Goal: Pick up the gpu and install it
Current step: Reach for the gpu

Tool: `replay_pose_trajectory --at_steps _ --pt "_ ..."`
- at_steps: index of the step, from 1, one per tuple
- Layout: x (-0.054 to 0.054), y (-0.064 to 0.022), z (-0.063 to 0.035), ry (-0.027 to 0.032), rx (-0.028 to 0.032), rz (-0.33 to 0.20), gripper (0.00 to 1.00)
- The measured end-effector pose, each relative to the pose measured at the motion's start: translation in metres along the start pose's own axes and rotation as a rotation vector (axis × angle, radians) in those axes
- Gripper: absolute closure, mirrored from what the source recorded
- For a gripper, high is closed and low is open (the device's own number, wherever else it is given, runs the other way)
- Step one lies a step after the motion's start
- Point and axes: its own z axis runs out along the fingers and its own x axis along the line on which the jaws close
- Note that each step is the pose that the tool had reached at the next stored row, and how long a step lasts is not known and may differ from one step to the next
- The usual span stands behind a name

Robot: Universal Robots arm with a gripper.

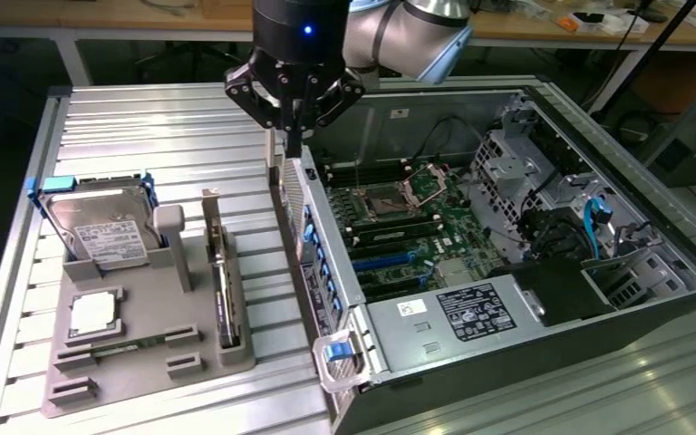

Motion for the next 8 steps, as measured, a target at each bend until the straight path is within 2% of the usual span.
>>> replay_pose_trajectory --at_steps 8 --pt "0.014 -0.0071 0.0024 0.0019 0.0001 0.000 0.89"
